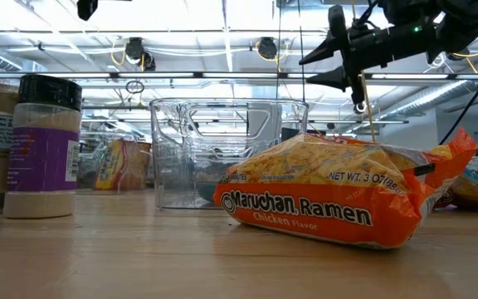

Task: Pick & Place Food Item
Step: Put the brown seasoning pack into the top right transparent bin

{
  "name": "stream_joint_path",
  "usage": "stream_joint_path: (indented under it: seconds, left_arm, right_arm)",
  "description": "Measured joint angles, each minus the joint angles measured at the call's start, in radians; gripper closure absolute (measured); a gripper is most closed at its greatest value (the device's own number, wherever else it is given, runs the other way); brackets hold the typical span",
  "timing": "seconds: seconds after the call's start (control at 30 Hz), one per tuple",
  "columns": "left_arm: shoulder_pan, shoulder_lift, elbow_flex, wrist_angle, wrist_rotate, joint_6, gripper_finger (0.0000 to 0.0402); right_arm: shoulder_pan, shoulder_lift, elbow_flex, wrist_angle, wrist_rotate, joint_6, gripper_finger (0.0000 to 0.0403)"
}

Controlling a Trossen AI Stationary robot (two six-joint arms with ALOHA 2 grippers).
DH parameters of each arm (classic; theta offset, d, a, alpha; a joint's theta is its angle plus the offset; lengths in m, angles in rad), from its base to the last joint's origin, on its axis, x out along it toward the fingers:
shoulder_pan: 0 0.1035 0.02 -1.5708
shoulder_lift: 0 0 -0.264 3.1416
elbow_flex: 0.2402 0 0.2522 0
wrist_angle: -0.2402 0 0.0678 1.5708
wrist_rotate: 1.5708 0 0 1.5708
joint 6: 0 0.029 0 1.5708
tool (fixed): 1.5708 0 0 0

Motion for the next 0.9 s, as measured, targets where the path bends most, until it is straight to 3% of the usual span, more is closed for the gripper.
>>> stream_joint_path:
  seconds: [0.17, 0.4, 0.57, 0.77, 0.9]
  left_arm:
    - [-0.125, -0.042, -0.118, 0.142, -0.001, -0.061, 0.0394]
    - [-0.342, -0.052, -0.425, 0.599, -0.021, -0.266, 0.0394]
    - [-0.512, -0.016, -0.601, 0.967, -0.163, -0.372, 0.0394]
    - [-0.671, 0.067, -0.648, 1.235, -0.34, -0.394, 0.0394]
    - [-0.732, 0.14, -0.648, 1.445, -0.378, -0.378, 0.0394]
  right_arm:
    - [0.008, 0.0, 0.0, 0.004, -0.001, 0.068, 0.0216]
    - [0.028, 0.0, 0.0, 0.026, -0.005, 0.07, 0.0216]
    - [0.032, 0.0, 0.0, 0.053, -0.006, 0.055, 0.0216]
    - [0.032, 0.0, 0.0, 0.127, -0.033, -0.038, 0.0216]
    - [0.029, 0.0, 0.0, 0.211, -0.062, -0.093, 0.0216]
